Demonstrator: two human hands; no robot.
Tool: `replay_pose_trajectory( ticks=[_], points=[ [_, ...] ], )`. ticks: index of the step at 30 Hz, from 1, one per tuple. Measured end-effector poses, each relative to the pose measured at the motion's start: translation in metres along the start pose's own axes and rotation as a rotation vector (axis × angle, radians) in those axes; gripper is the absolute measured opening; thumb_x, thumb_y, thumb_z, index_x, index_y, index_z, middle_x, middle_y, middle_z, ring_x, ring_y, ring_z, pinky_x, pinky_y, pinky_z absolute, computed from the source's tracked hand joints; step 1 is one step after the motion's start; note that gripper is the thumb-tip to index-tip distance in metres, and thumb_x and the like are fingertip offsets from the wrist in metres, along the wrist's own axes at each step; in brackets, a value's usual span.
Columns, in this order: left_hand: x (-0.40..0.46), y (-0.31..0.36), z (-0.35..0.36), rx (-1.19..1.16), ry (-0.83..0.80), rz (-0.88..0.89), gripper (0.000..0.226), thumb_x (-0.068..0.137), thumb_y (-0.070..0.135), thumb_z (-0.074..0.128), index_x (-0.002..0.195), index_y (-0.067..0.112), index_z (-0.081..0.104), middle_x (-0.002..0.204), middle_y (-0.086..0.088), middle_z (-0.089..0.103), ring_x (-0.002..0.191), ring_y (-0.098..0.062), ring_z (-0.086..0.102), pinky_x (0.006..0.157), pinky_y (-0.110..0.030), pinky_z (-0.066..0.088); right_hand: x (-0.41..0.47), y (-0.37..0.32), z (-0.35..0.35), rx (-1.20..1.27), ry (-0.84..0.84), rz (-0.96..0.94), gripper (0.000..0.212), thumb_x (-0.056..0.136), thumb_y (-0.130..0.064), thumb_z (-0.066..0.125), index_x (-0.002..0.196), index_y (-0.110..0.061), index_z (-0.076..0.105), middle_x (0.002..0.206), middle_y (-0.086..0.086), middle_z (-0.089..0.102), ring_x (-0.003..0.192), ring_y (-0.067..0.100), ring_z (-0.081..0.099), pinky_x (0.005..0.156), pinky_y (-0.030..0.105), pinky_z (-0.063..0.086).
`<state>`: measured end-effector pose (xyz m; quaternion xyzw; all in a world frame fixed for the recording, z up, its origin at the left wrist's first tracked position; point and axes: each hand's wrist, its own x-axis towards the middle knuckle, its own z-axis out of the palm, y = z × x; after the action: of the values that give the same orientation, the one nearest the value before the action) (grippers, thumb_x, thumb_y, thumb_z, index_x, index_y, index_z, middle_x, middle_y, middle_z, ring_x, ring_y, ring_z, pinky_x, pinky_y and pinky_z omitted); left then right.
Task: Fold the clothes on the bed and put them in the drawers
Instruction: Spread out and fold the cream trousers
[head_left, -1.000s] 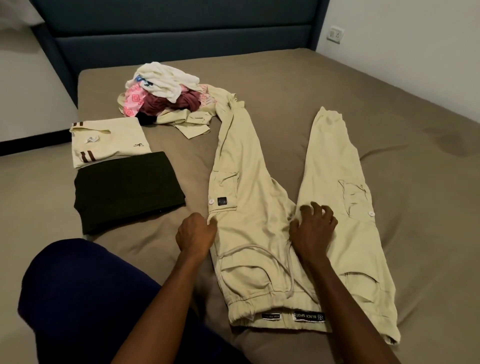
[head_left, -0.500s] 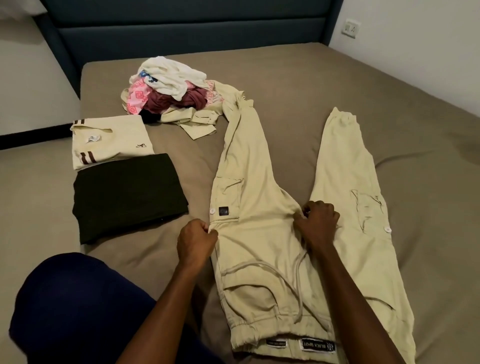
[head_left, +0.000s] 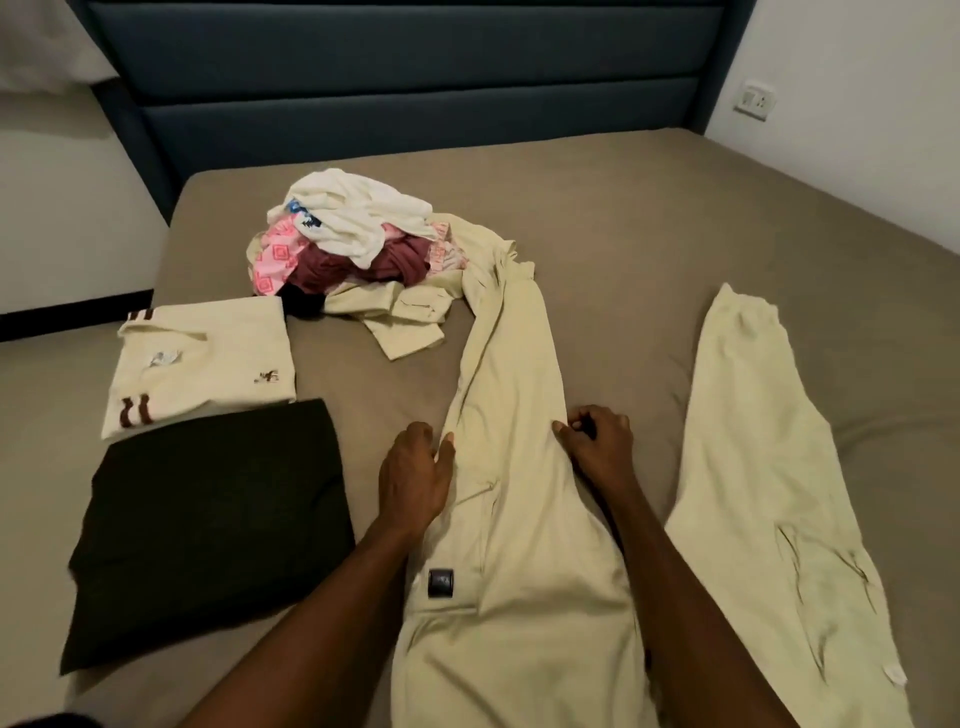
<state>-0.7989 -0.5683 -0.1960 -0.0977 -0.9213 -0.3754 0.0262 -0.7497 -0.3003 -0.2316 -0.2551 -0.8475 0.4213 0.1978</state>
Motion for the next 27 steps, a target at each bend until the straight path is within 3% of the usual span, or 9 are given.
replay_pose_trajectory(
  ticks=[3,6,10,13,17,19,21,24,27],
  points=[
    [0.07,0.017,0.031,-0.071,-0.036,-0.012,0.038,0.094,0.038,0.07,0.113,0.006,0.064,0.105,-0.012,0.07,0.097,-0.03,0.066,0.079,-0.032,0.047,0.052,-0.002,0.023,0.113,0.052,0.041,0.039,0.073,-0.058,0.073,0.1,-0.029,0.073,0.086,-0.014,0.065,0.101,0.018,0.054,0.094,0.044,0.048],
    [0.129,0.037,0.061,-0.001,-0.122,0.028,0.043,0.089,0.035,0.073,0.116,0.004,0.059,0.111,-0.014,0.068,0.104,-0.033,0.065,0.087,-0.037,0.049,0.088,-0.006,0.041,0.016,0.076,-0.053,0.046,0.074,-0.061,0.069,0.107,-0.029,0.074,0.09,-0.016,0.063,0.103,0.015,0.049,0.096,0.043,0.041],
    [0.219,0.069,0.097,0.087,-0.141,-0.017,0.038,0.09,0.028,0.068,0.112,-0.002,0.06,0.113,-0.018,0.067,0.108,-0.037,0.064,0.083,-0.036,0.048,0.146,0.005,0.061,0.115,0.101,-0.095,0.047,0.08,-0.063,0.064,0.109,-0.028,0.073,0.088,-0.015,0.064,0.099,0.014,0.051,0.087,0.048,0.05],
    [0.282,0.092,0.122,0.009,-0.184,0.006,0.022,0.095,0.019,0.06,0.093,-0.003,0.061,0.101,-0.023,0.067,0.1,-0.039,0.063,0.072,-0.035,0.038,0.162,0.013,0.067,0.185,0.14,-0.102,0.032,0.081,-0.055,0.065,0.102,-0.031,0.073,0.083,-0.017,0.065,0.095,0.012,0.058,0.078,0.044,0.055],
    [0.32,0.113,0.138,-0.501,-0.341,-0.172,0.025,0.096,0.01,0.052,0.072,0.01,0.059,0.068,-0.001,0.061,0.077,-0.024,0.061,0.059,-0.028,0.038,0.16,0.02,0.066,0.326,0.128,-0.081,0.022,0.078,-0.037,0.067,0.098,-0.035,0.073,0.092,-0.011,0.065,0.084,0.012,0.064,0.079,0.039,0.057],
    [0.323,0.117,0.138,-0.928,-0.485,-0.355,0.017,0.09,0.01,0.053,0.084,0.006,0.068,0.073,-0.006,0.071,0.073,-0.024,0.068,0.071,-0.028,0.052,0.162,0.021,0.065,0.453,0.1,-0.048,0.016,0.081,-0.026,0.066,0.096,-0.029,0.07,0.093,0.0,0.067,0.081,0.016,0.064,0.076,0.04,0.055],
    [0.327,0.113,0.138,-1.234,-0.558,-0.415,0.033,0.077,0.016,0.051,0.096,-0.002,0.071,0.089,-0.018,0.073,0.083,-0.031,0.072,0.086,-0.035,0.057,0.163,0.019,0.06,0.601,0.083,-0.029,0.016,0.086,-0.021,0.066,0.102,-0.02,0.064,0.091,0.003,0.069,0.085,0.026,0.066,0.078,0.046,0.053],
    [0.338,0.103,0.138,-1.387,-0.574,-0.403,0.044,0.079,0.016,0.037,0.071,0.0,0.078,0.074,-0.014,0.074,0.067,-0.027,0.074,0.061,-0.026,0.06,0.162,0.013,0.051,0.777,0.005,0.009,0.033,0.094,-0.021,0.068,0.126,-0.02,0.057,0.097,0.009,0.075,0.09,0.033,0.07,0.079,0.047,0.054],
    [0.347,0.097,0.138,-1.481,-0.581,-0.358,0.056,0.103,0.026,0.035,0.071,0.007,0.078,0.074,-0.009,0.075,0.068,-0.021,0.074,0.064,-0.025,0.06,0.163,0.007,0.05,0.737,-0.094,-0.015,0.046,0.093,-0.022,0.073,0.133,-0.025,0.052,0.101,0.008,0.077,0.093,0.036,0.07,0.084,0.048,0.053]
  ],
)
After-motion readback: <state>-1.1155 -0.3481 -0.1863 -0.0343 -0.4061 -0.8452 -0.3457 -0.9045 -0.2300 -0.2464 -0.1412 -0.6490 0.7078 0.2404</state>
